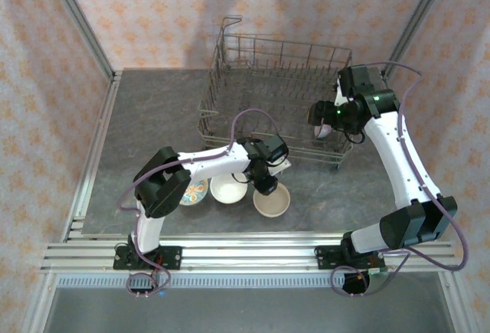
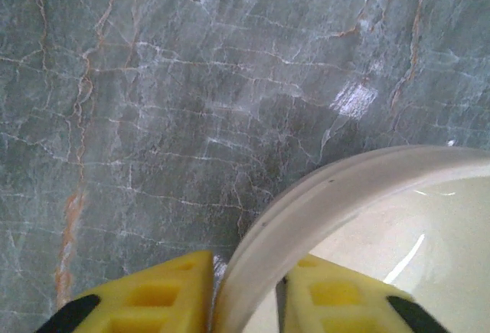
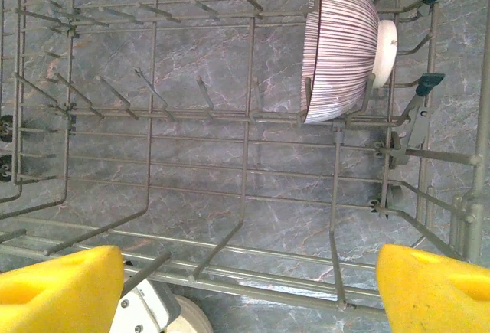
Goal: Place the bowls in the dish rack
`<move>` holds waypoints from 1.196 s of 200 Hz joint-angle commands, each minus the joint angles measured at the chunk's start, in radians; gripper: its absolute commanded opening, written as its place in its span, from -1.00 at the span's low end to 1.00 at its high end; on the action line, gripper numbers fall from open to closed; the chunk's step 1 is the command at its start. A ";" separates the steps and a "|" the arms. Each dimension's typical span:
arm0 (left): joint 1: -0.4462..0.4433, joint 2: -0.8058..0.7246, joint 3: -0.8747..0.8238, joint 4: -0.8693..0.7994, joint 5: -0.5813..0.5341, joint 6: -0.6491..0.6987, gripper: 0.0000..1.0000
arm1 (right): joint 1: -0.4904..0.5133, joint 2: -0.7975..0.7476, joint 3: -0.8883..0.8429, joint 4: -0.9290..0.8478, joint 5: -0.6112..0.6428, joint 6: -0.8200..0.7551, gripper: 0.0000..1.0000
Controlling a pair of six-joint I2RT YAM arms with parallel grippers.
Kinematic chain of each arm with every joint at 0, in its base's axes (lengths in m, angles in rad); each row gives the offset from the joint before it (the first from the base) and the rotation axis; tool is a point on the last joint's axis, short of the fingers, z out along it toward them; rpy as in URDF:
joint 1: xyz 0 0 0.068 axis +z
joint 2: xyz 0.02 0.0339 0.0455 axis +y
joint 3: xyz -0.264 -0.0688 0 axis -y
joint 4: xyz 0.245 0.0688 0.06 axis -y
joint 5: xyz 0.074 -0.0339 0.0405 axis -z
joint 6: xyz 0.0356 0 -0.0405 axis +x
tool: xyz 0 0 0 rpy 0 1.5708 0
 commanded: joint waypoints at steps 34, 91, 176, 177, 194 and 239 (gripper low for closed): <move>-0.002 0.014 0.015 -0.038 -0.023 0.005 -0.71 | -0.003 0.011 -0.015 0.017 0.000 -0.008 0.71; -0.009 -0.023 0.026 -0.062 -0.039 0.008 -0.82 | -0.004 0.009 -0.021 0.023 0.000 -0.012 0.72; -0.014 -0.133 0.104 -0.142 -0.039 0.011 -0.97 | -0.032 -0.002 0.010 0.032 -0.057 -0.009 0.73; -0.014 -0.134 0.106 -0.142 -0.039 0.011 -0.98 | -0.033 -0.002 0.010 0.032 -0.058 -0.008 0.73; -0.012 -0.150 0.131 -0.162 -0.041 0.014 -1.00 | -0.039 -0.002 0.016 0.036 -0.069 -0.006 0.73; 0.015 -0.170 0.234 -0.184 -0.015 0.007 -1.00 | -0.057 -0.003 0.035 0.063 -0.155 0.017 0.73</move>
